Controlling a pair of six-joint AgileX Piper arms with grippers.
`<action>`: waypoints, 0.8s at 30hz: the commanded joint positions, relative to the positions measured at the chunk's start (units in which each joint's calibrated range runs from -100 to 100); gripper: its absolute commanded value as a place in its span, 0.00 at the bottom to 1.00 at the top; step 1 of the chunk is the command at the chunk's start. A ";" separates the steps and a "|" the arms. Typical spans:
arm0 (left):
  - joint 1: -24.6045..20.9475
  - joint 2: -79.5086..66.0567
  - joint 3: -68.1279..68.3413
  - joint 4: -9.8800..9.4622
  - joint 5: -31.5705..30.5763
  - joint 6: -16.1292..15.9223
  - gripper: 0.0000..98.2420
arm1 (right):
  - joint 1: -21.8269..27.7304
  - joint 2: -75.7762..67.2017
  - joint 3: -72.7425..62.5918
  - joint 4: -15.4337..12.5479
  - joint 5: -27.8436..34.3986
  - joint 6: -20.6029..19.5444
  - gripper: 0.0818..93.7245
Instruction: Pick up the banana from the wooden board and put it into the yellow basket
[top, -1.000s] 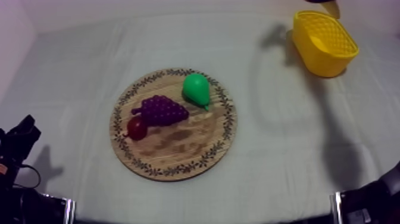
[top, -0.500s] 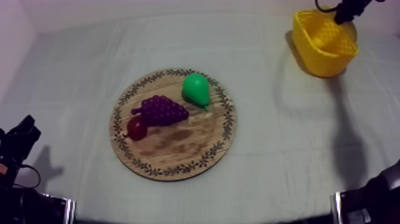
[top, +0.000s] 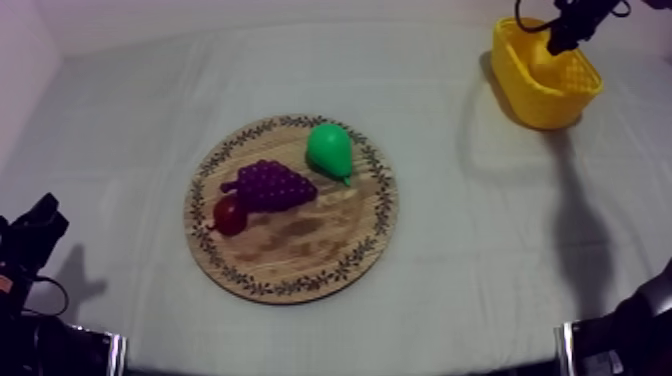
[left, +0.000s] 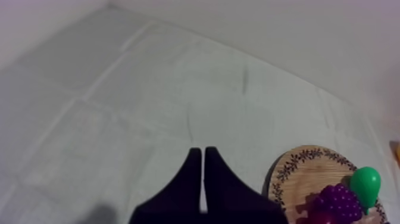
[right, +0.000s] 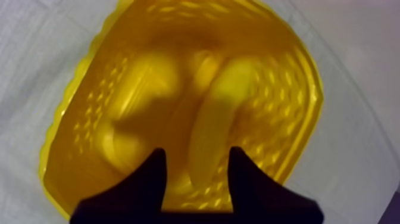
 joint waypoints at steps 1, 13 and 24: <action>0.02 -0.05 -0.01 0.03 -0.01 0.00 0.00 | 0.04 -0.78 0.38 -0.57 0.21 0.19 0.31; 0.02 -0.05 -0.01 0.03 -0.01 0.03 0.00 | 0.82 -14.46 10.63 -1.94 -4.86 -3.34 0.01; 0.02 -0.05 -0.01 0.03 -0.01 0.03 0.00 | 6.64 -38.15 33.62 -10.23 -16.92 -4.04 0.01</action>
